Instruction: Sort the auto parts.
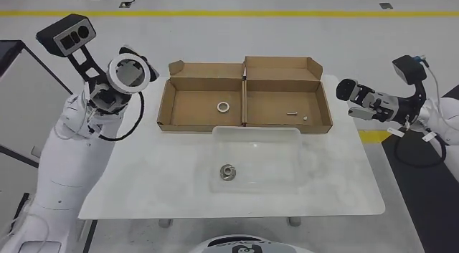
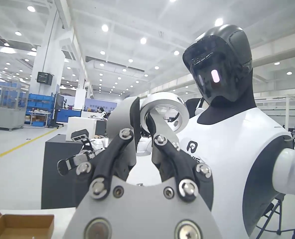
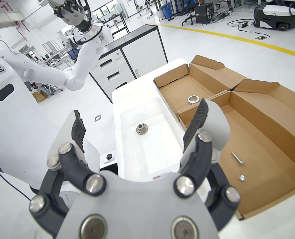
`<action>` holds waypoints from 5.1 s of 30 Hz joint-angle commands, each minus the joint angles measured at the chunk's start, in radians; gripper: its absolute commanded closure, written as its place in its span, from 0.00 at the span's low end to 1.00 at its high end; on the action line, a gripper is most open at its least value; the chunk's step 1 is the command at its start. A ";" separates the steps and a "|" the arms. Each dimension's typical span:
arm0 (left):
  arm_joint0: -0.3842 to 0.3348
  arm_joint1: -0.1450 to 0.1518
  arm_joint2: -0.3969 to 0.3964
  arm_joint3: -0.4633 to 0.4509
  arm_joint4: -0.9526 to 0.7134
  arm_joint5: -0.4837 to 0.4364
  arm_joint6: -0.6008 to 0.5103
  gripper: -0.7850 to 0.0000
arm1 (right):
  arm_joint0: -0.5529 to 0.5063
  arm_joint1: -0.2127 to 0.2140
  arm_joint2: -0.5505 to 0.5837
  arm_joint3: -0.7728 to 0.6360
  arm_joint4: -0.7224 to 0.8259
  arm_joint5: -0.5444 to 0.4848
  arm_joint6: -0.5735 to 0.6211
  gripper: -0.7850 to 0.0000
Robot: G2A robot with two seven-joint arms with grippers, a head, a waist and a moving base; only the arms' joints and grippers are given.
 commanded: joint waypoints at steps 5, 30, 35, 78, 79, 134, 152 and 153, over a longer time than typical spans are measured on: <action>0.002 0.025 0.031 0.019 0.121 0.000 0.000 1.00 | 0.000 0.000 0.000 0.000 0.000 0.000 0.000 0.00; 0.081 0.102 -0.013 -0.090 -0.086 0.000 0.000 1.00 | 0.000 0.000 0.000 0.000 0.000 0.000 0.000 0.00; 0.082 0.123 -0.017 -0.047 0.004 0.003 -0.003 1.00 | 0.000 0.000 0.000 0.000 0.000 0.000 0.000 0.00; 0.086 0.166 -0.049 0.017 -0.040 0.000 0.000 1.00 | 0.000 0.000 0.000 0.000 0.000 0.000 0.000 0.00; 0.082 0.167 -0.046 0.028 -0.017 0.002 -0.002 1.00 | 0.000 0.000 0.000 0.000 0.000 0.000 0.000 0.00; -0.563 -0.109 0.629 0.658 1.039 0.735 0.161 1.00 | 0.000 0.000 0.000 0.000 0.000 0.000 0.000 0.00; -0.707 -0.252 0.788 0.952 1.182 0.911 0.108 1.00 | 0.000 0.000 0.000 0.000 0.000 0.000 0.000 0.00; -0.710 -0.260 0.794 0.969 1.184 0.909 0.103 1.00 | 0.000 0.000 0.000 0.000 0.000 0.000 0.000 0.00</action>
